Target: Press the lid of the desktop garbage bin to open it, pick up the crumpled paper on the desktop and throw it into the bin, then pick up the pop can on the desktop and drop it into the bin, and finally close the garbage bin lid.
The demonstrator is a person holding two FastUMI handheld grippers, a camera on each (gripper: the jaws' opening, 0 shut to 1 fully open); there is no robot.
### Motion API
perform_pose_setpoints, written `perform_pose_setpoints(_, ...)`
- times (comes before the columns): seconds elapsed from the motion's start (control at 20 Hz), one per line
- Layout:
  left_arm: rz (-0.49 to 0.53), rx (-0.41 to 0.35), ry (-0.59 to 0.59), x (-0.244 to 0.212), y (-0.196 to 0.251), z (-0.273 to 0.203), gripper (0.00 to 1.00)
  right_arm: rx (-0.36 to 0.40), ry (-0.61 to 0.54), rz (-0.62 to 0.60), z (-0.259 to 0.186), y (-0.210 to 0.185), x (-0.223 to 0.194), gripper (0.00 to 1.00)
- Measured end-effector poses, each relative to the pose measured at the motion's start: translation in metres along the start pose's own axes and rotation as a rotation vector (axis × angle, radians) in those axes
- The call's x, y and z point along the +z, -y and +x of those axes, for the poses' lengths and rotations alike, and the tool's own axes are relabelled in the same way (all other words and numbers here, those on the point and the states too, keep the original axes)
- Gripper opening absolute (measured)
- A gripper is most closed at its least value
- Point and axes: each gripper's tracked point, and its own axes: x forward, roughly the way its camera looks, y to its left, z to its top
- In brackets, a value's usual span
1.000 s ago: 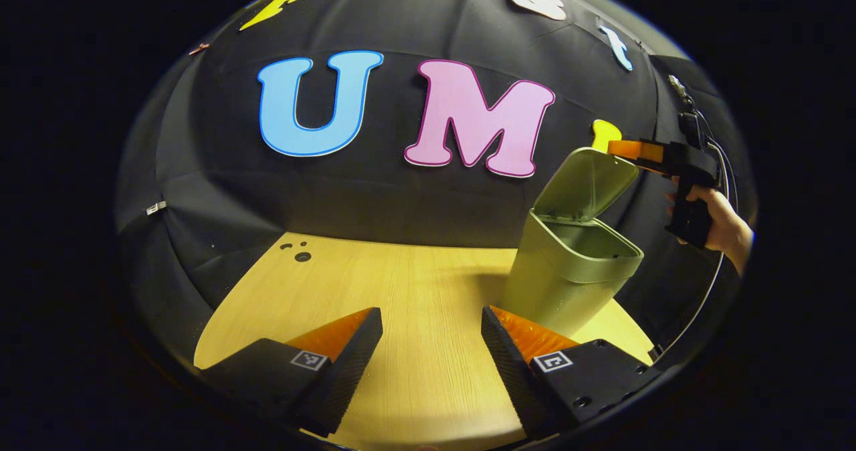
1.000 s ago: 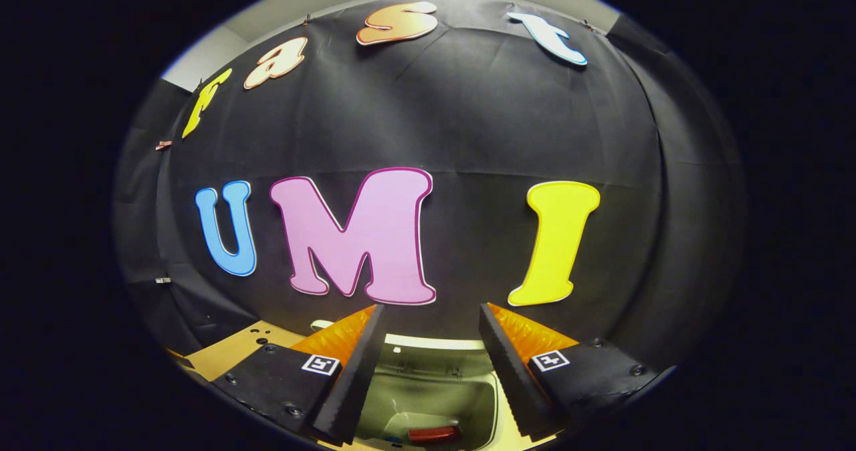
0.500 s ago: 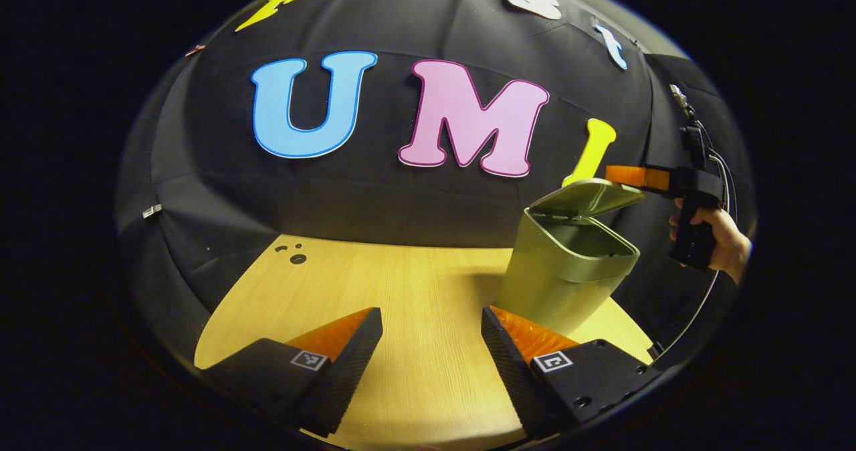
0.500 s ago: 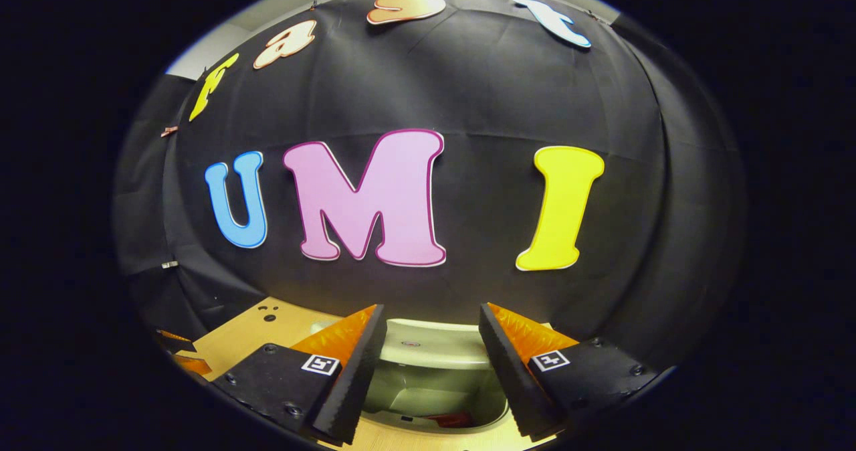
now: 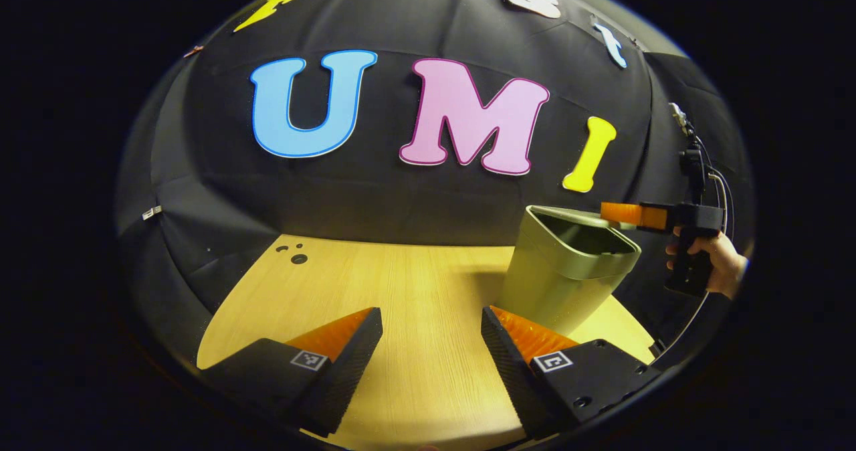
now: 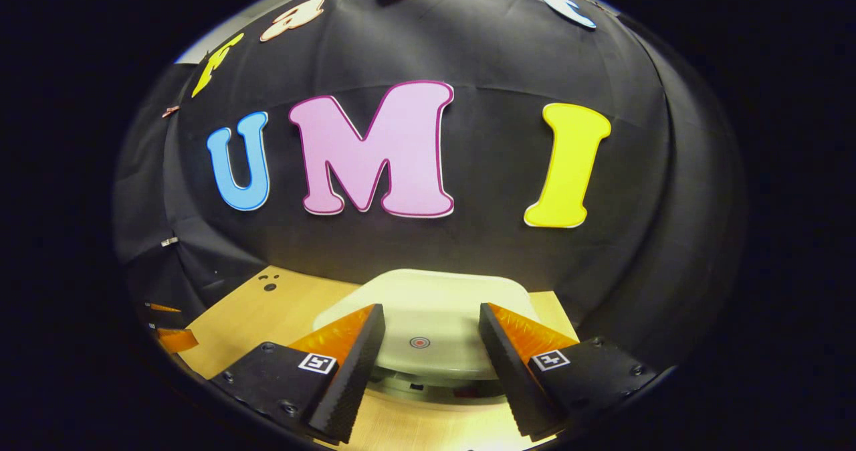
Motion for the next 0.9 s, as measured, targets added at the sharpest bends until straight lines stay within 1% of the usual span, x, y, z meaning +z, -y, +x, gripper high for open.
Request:
perform_pose_setpoints(0.3,-0.005,0.008,-0.005,-0.003,-0.003,-0.001,0.96,0.019,-0.036,-0.012,-0.004,-0.012,-0.024,0.9)
perform_pose_setpoints(0.4,-0.003,0.01,-0.006,-0.003,-0.003,-0.001,0.96,0.023,-0.048,-0.015,-0.006,-0.017,-0.033,0.93)
perform_pose_setpoints(0.45,-0.002,0.012,-0.005,-0.003,-0.004,-0.002,0.95,0.019,-0.031,-0.012,-0.008,-0.017,-0.033,0.97)
perform_pose_setpoints(0.5,-0.001,0.015,-0.005,-0.004,-0.004,-0.002,0.96,0.014,-0.015,-0.006,-0.008,-0.016,-0.035,0.99)
perform_pose_setpoints(0.9,-0.005,0.021,-0.012,-0.01,-0.004,-0.006,0.96,0.013,0.117,0.072,-0.01,-0.014,-0.037,0.98)
